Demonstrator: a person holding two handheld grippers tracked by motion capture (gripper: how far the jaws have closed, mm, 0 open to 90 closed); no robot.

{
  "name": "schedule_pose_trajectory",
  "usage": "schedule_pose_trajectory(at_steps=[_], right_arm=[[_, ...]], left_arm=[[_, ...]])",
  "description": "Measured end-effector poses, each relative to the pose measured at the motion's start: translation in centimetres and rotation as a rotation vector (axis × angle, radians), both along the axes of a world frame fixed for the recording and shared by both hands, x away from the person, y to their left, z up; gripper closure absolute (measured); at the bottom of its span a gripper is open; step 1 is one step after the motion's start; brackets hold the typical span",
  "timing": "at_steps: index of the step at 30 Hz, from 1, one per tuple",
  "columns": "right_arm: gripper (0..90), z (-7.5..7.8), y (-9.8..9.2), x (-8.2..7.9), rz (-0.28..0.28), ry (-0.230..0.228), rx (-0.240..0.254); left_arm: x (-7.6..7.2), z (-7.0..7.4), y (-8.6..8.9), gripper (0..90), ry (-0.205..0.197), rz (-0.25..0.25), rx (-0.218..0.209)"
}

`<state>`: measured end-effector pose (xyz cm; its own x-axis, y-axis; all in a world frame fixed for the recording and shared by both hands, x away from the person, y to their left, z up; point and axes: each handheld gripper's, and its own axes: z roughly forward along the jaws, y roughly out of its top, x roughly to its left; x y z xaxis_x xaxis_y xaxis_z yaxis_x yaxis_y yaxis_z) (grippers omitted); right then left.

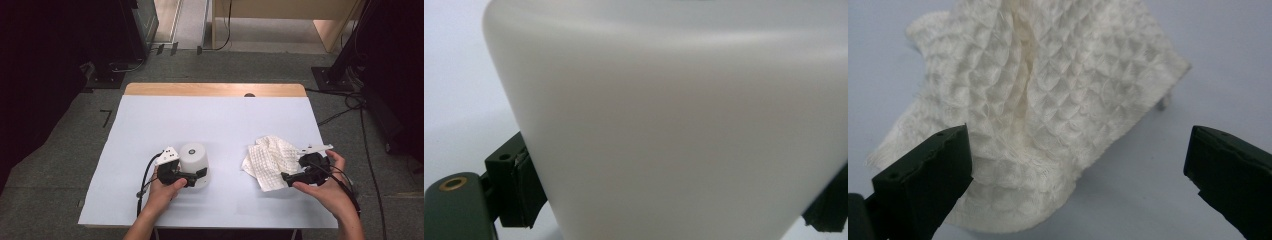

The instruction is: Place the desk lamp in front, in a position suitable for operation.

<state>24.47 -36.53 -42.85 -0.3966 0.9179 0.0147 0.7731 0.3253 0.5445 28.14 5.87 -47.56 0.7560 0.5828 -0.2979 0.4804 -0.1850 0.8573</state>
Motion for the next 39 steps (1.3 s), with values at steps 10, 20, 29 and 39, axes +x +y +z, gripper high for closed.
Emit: schedule_pose_trajectory(at_steps=[10,20,29,39], right_arm=[[0.0,2.6,1.3,-0.1,0.017,-0.201,0.113],[0.0,-3.7,5.2,3.6,0.023,-0.126,0.084],[1.4,-6.2,6.4,3.8,0.015,-0.027,0.020],[79.7,-5.0,6.5,2.2,0.011,-0.148,0.051]], left_arm=[[0.0,0.0,-0.1,8.2,0.000,0.002,-0.002],[-0.1,-0.1,0.0,8.2,-0.001,-0.007,-0.003],[-0.1,0.0,-0.1,8.1,-0.001,-0.004,0.005],[-0.2,0.0,-0.3,8.2,0.007,-0.018,-0.033]])
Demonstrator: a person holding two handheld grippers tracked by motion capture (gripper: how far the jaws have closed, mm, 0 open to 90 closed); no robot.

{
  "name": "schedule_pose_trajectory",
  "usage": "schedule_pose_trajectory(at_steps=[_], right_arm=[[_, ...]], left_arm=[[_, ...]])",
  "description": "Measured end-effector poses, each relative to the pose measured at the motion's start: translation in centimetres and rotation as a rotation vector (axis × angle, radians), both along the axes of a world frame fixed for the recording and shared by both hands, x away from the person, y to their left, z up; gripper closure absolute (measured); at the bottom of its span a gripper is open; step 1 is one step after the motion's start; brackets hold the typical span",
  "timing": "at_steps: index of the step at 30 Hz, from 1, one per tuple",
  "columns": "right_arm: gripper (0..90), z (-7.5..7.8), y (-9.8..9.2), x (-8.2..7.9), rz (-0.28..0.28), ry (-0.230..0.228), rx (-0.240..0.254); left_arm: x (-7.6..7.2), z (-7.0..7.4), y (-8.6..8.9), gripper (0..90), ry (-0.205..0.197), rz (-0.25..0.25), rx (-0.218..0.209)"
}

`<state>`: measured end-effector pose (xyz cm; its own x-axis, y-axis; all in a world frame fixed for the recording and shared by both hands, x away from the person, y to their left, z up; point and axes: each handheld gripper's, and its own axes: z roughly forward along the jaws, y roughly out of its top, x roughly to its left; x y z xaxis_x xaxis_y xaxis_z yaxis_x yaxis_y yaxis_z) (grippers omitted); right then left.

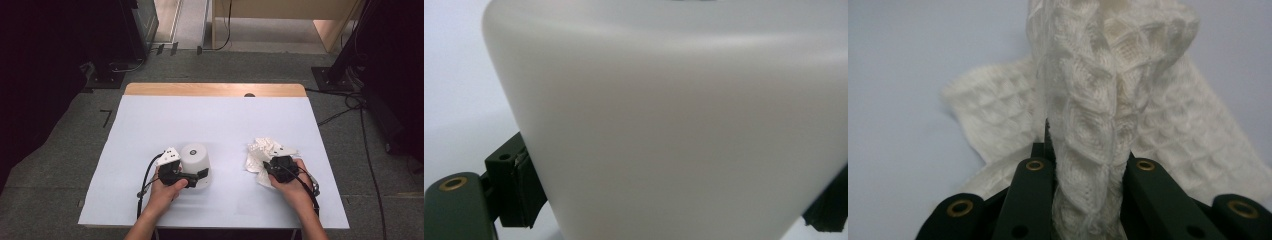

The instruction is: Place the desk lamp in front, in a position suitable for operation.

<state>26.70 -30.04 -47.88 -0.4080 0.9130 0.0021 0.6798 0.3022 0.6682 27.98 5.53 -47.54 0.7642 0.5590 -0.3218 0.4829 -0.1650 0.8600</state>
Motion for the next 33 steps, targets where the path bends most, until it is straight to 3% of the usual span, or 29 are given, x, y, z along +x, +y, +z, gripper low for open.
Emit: schedule_pose_trajectory(at_steps=[1,3,4,5,6,7,8,11,13,15,16,18,19,20,22,23,25,26,29,33], right_arm=[[79.7,0.0,0.0,0.0,0.000,0.000,0.000],[79.9,1.1,0.5,-0.5,0.021,-0.045,0.124],[79.9,1.7,0.9,-0.8,0.045,-0.087,0.182],[79.8,3.2,2.1,-1.6,0.084,-0.167,0.257],[79.8,3.2,2.1,-1.6,0.084,-0.167,0.257],[79.7,4.5,3.6,-2.4,0.123,-0.253,0.309],[79.7,4.5,3.6,-2.4,0.123,-0.253,0.309],[79.5,5.8,5.6,-3.3,0.198,-0.342,0.413],[79.4,6.2,7.0,-3.6,0.233,-0.374,0.416],[79.1,5.9,8.4,-3.5,0.271,-0.357,0.402],[78.8,5.0,9.4,-3.4,0.271,-0.342,0.367],[78.8,4.5,9.7,-3.4,0.260,-0.340,0.344],[78.8,3.4,10.0,-3.2,0.250,-0.290,0.331],[78.8,3.4,10.0,-3.2,0.250,-0.290,0.331],[78.8,1.9,10.4,-3.1,0.259,-0.229,0.267],[78.8,1.3,10.5,-2.9,0.263,-0.176,0.236],[78.7,0.2,10.3,-2.5,0.279,-0.094,0.242],[78.8,0.0,10.2,-2.4,0.281,-0.079,0.257],[78.6,0.9,10.0,-2.3,0.284,-0.103,0.280],[78.1,3.2,9.9,-2.8,0.276,-0.245,0.327]], left_arm=[[0.0,0.0,0.0,8.2,0.000,0.000,0.000],[0.0,0.0,-0.1,8.2,-0.002,-0.009,-0.026],[0.0,0.0,-0.1,8.2,-0.001,-0.016,-0.042],[0.0,-0.1,-0.3,8.2,0.003,-0.024,-0.047],[0.0,-0.1,-0.3,8.2,0.003,-0.024,-0.047],[0.0,-0.2,-0.6,8.2,0.008,-0.029,-0.046],[0.0,-0.2,-0.6,8.2,0.008,-0.029,-0.046],[-0.3,-0.4,-1.3,8.2,0.006,-0.050,-0.024],[-0.6,-0.4,-1.9,8.2,-0.010,-0.062,-0.004],[-0.8,-0.4,-2.4,8.2,-0.015,-0.068,0.004],[-0.8,-0.4,-2.4,8.2,-0.020,-0.069,0.010],[-0.7,-0.4,-2.3,8.2,-0.004,-0.059,-0.002],[-0.6,-0.4,-2.2,8.2,0.006,-0.054,-0.008],[-0.5,-0.4,-2.1,8.2,0.009,-0.049,-0.012],[-0.4,-0.4,-1.9,8.2,0.016,-0.033,-0.021],[-0.3,-0.4,-1.7,8.2,0.014,-0.034,-0.017],[-0.4,-0.4,-1.7,8.2,0.007,-0.035,-0.011],[-0.4,-0.4,-1.8,8.2,0.004,-0.034,-0.009],[-0.5,-0.4,-1.9,8.2,-0.006,-0.041,0.004],[-0.8,-0.4,-2.2,8.3,-0.021,-0.060,0.012]])
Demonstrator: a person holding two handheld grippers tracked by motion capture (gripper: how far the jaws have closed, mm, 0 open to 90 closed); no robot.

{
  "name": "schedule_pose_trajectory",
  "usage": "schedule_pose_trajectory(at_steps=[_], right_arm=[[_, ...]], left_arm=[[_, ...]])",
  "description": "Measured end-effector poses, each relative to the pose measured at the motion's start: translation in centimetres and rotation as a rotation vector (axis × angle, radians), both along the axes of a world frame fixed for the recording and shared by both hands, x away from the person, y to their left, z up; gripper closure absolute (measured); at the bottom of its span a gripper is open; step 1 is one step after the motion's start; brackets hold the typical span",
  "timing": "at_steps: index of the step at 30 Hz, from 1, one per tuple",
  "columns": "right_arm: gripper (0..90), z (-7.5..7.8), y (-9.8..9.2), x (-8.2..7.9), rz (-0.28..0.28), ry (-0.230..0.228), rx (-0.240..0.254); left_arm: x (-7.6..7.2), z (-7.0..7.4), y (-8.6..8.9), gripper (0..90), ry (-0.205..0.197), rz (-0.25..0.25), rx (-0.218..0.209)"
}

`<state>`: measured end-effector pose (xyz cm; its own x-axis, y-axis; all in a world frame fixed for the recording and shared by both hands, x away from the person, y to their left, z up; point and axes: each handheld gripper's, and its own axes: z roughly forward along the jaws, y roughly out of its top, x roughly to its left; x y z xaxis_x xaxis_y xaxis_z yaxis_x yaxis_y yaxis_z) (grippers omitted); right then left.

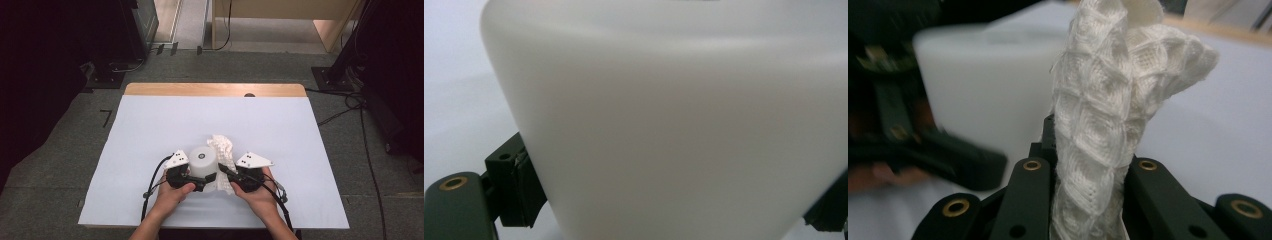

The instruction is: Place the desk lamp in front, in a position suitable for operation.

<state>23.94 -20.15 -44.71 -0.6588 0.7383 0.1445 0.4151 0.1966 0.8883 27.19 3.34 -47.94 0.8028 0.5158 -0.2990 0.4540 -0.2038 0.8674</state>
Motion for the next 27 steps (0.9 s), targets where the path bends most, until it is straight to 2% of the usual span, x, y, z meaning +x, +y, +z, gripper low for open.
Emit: schedule_pose_trajectory(at_steps=[2,3,5,6,9,11,13,15,17,19,20,23,25,26,27], right_arm=[[78.1,1.0,-0.3,-0.4,0.001,-0.053,0.059],[78.1,1.1,-0.4,-0.5,0.003,-0.057,0.059],[78.2,0.9,-0.5,-0.3,0.017,-0.030,0.053],[78.4,-0.1,-0.4,-0.1,0.033,0.031,0.036],[78.2,-2.0,-0.4,0.5,0.075,0.140,-0.038],[77.6,-2.4,-0.4,0.5,0.087,0.153,-0.051],[73.2,-2.5,-0.4,0.6,0.084,0.150,-0.074],[63.0,-2.1,-0.6,0.8,0.070,0.150,-0.067],[59.5,-1.8,-1.0,1.0,0.065,0.164,-0.056],[61.7,-1.7,-1.7,1.3,0.055,0.196,-0.029],[74.4,-1.7,-2.4,1.4,0.041,0.210,-0.003],[79.3,-1.7,-2.8,1.3,0.031,0.198,-0.006],[80.0,-1.5,-2.8,1.2,0.018,0.172,-0.016],[80.0,-1.3,-2.9,1.1,0.002,0.154,-0.016],[80.0,-1.1,-2.9,0.9,-0.017,0.126,-0.021]], left_arm=[[-0.1,0.0,-0.2,8.2,-0.007,-0.004,0.009],[-0.1,0.0,-0.2,8.2,-0.008,-0.004,0.010],[0.0,0.0,-0.1,8.2,-0.001,-0.005,0.005],[0.1,0.0,0.0,8.2,0.005,0.005,0.001],[0.2,0.1,0.2,8.2,0.002,0.017,0.004],[0.2,0.1,0.3,8.2,-0.004,0.017,0.008],[0.2,0.1,0.3,8.2,-0.009,0.022,0.010],[0.2,0.1,0.3,8.2,-0.018,0.024,0.015],[0.2,0.1,0.5,8.2,-0.025,0.024,0.024],[0.3,0.1,0.6,8.2,-0.026,0.032,0.029],[0.3,0.1,0.7,8.2,-0.027,0.034,0.029],[0.4,0.2,1.0,8.2,-0.044,0.029,0.023],[0.3,0.4,1.0,8.2,-0.084,0.025,0.015],[0.2,0.5,0.9,8.2,-0.109,0.026,0.023],[0.2,0.5,0.8,8.1,-0.150,0.031,0.052]])
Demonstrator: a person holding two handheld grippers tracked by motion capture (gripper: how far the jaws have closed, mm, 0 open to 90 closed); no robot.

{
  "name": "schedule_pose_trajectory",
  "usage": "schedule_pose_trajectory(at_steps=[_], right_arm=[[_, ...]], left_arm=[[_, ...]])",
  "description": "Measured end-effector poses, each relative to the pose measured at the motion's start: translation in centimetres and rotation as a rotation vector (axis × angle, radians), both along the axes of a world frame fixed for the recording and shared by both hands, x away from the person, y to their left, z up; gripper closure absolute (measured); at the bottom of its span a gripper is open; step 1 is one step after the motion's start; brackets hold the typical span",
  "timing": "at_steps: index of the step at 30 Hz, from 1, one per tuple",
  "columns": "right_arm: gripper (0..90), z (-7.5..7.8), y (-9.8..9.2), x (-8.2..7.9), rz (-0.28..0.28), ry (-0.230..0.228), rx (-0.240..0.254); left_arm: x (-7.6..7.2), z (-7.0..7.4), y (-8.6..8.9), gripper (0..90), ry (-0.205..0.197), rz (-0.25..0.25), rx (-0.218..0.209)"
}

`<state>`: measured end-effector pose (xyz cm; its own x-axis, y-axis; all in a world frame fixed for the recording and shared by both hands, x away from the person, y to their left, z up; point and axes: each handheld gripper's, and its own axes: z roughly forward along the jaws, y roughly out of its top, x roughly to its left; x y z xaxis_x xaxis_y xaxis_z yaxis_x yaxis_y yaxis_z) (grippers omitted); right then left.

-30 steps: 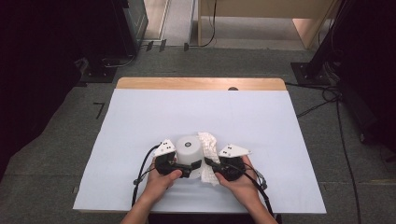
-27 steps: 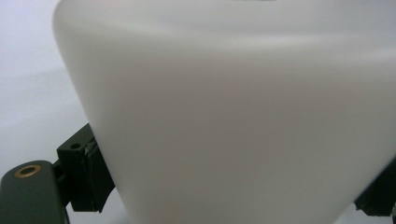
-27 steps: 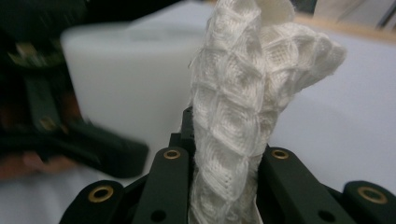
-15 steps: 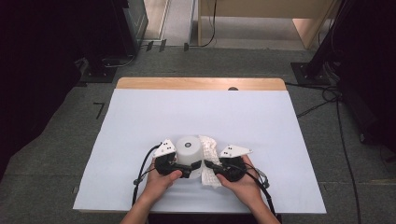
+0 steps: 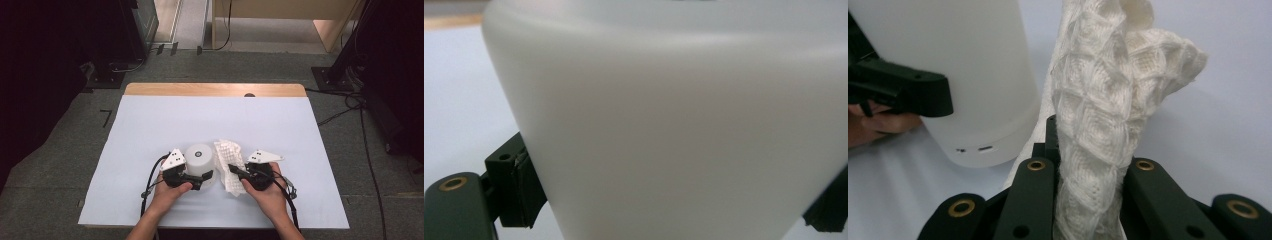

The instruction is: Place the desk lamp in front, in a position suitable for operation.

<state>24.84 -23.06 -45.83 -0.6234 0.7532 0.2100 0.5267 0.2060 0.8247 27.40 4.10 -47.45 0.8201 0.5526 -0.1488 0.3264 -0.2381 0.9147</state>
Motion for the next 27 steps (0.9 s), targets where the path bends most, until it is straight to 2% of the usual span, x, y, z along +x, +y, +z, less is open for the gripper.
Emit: schedule_pose_trajectory(at_steps=[1,2,3,6,9,13,16,19,21,22,24,27], right_arm=[[79.9,0.3,-0.1,-0.2,-0.033,-0.042,-0.010],[79.9,0.3,-0.1,-0.2,-0.033,-0.042,-0.010],[79.8,0.3,-0.3,-0.2,-0.034,-0.043,-0.008],[79.5,0.0,-0.4,-0.2,-0.035,-0.032,-0.017],[79.4,-0.6,-0.5,0.0,-0.035,-0.010,-0.030],[75.6,-0.5,-0.6,0.0,-0.038,-0.011,-0.024],[70.6,-0.5,-0.6,0.0,-0.036,-0.007,-0.038],[69.3,-0.4,-0.5,-0.1,-0.051,-0.014,-0.048],[69.5,-0.4,-0.6,0.0,-0.067,-0.009,-0.036],[70.2,-0.4,-0.6,0.1,-0.068,-0.013,-0.038],[73.2,-0.3,-0.6,0.0,-0.071,-0.014,-0.045],[75.9,-0.3,-0.5,-0.1,-0.073,-0.015,-0.061]], left_arm=[[-0.2,-0.1,-0.4,8.1,-0.080,0.019,0.072],[-0.2,-0.1,-0.4,8.1,-0.080,0.019,0.072],[-0.2,-0.3,-0.6,8.1,-0.104,0.018,0.093],[-0.4,-0.7,-1.0,8.1,-0.118,0.016,0.147],[-0.6,-0.6,-1.0,5.9,-0.138,0.034,0.165],[-1.1,-0.1,-0.2,0.9,-0.136,0.058,0.142],[-1.9,0.2,0.1,0.9,-0.117,0.102,0.119],[-2.4,0.3,-0.7,0.8,-0.102,0.166,0.117],[-2.7,0.4,-1.5,0.9,-0.099,0.227,0.144],[-2.9,0.4,-1.9,0.9,-0.095,0.237,0.144],[-3.1,0.5,-2.7,0.9,-0.090,0.290,0.154],[-2.8,0.4,-3.3,2.9,-0.050,0.351,0.150]])
